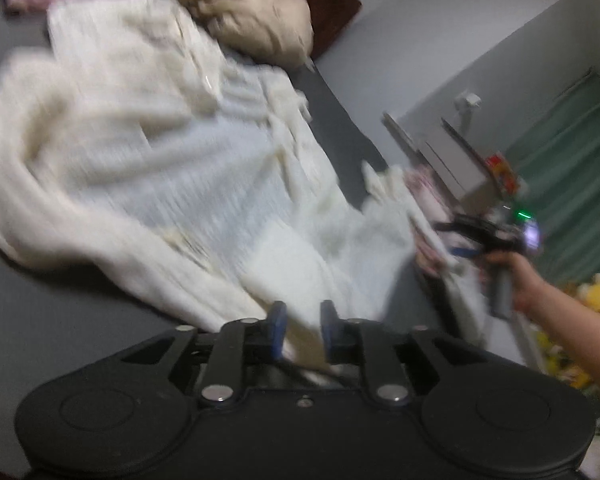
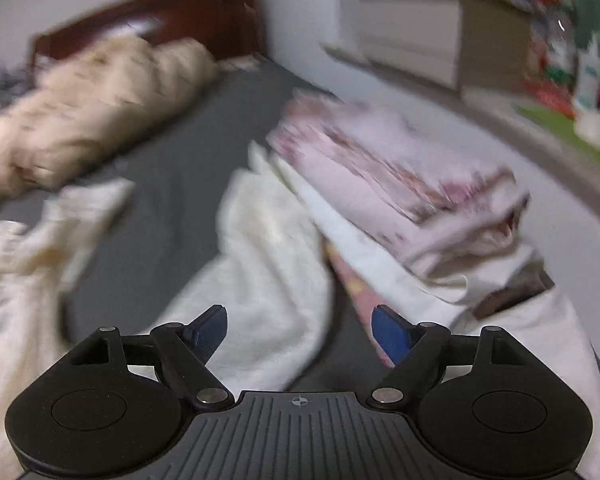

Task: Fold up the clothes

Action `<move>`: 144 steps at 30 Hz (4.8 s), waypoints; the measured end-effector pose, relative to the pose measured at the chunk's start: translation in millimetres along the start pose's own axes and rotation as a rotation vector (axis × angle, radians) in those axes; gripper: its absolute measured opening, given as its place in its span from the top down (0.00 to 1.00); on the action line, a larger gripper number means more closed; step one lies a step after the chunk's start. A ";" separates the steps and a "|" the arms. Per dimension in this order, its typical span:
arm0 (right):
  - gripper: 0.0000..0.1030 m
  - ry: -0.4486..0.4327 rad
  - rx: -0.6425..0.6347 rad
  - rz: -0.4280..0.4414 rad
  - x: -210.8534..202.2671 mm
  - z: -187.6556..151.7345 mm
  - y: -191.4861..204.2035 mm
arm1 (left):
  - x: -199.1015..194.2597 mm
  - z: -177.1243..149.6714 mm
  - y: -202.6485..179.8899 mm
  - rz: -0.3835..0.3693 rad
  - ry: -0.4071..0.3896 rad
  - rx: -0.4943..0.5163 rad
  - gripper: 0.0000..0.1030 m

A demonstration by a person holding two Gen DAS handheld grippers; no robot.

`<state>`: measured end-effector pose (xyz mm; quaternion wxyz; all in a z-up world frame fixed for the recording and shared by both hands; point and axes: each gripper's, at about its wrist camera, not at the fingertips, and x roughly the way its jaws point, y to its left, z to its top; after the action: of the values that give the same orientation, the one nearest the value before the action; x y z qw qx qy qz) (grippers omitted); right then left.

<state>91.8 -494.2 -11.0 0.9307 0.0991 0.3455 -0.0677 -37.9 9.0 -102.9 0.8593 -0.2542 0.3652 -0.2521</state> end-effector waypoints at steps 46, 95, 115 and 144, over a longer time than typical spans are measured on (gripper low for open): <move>0.22 0.141 -0.179 0.400 -123.5 -197.9 277.1 | -34.7 -29.6 -24.2 0.514 0.020 0.918 0.93; 0.67 -0.089 -0.787 0.432 -83.1 -275.6 381.9 | 35.8 178.2 127.4 0.437 -0.089 -0.091 0.97; 0.13 0.152 -0.429 0.607 -55.1 -215.1 399.1 | 13.3 194.8 107.0 0.427 -0.118 -0.048 0.97; 0.93 0.294 0.141 0.632 -12.1 -211.3 271.6 | 17.1 195.2 138.6 0.609 -0.106 -0.042 0.97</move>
<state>2.4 -180.9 -122.4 0.8369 0.2738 0.4226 0.2147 154.3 150.8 -79.6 0.9078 -0.1634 0.3845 0.0380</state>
